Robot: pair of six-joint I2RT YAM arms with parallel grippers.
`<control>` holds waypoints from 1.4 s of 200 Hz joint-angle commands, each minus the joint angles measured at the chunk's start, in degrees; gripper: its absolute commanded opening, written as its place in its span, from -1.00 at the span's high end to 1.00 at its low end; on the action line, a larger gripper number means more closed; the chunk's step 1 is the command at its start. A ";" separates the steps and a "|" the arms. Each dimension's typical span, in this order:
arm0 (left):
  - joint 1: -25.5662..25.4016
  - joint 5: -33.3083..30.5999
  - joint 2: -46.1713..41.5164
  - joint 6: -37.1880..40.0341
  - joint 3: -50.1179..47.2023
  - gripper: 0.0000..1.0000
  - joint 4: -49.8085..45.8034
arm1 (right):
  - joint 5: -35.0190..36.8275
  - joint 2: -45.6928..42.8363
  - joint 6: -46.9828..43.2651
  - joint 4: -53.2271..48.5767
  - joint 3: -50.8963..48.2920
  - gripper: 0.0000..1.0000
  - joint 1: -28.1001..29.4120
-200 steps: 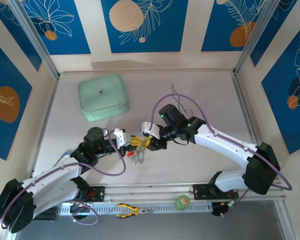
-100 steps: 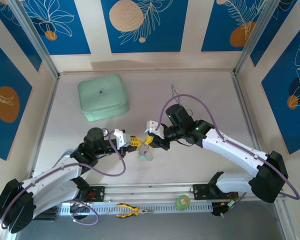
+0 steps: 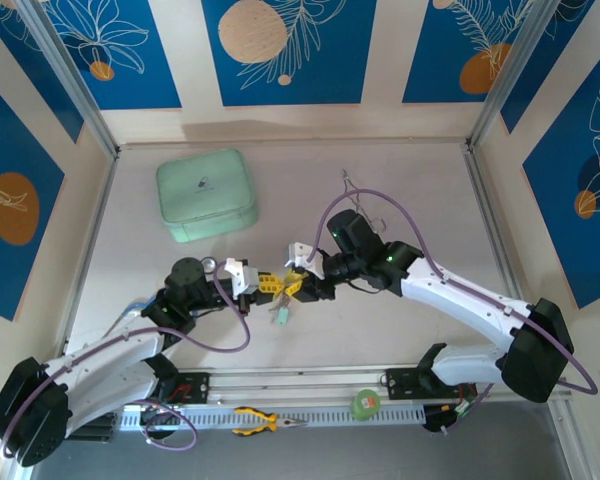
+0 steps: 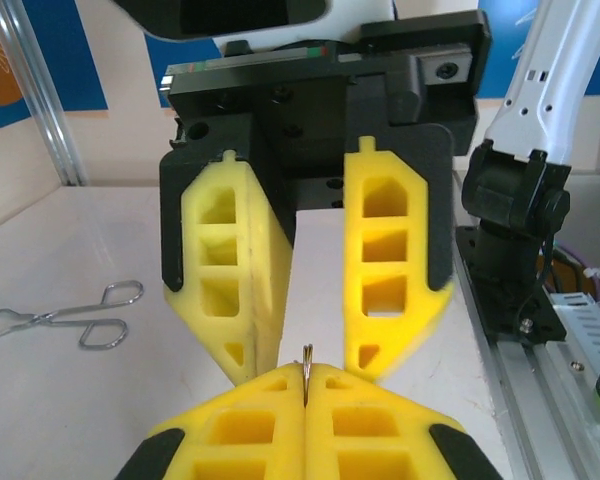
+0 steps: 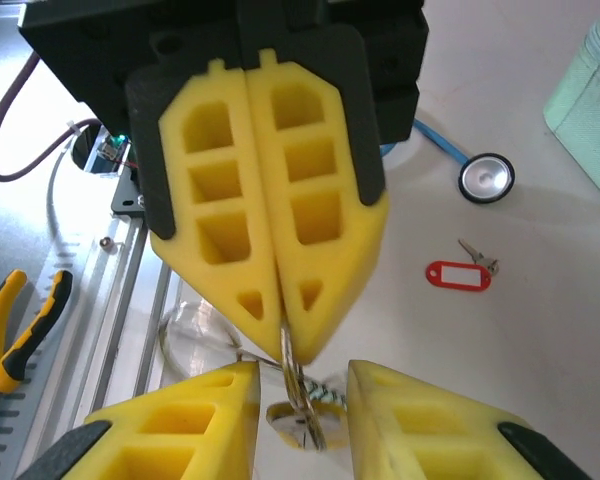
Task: Put the keys on the keyring
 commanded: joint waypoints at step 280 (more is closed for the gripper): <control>0.00 -0.39 -0.84 3.13 2.47 1.00 -7.64 | 18.50 -7.79 -5.68 2.73 -3.21 1.00 5.23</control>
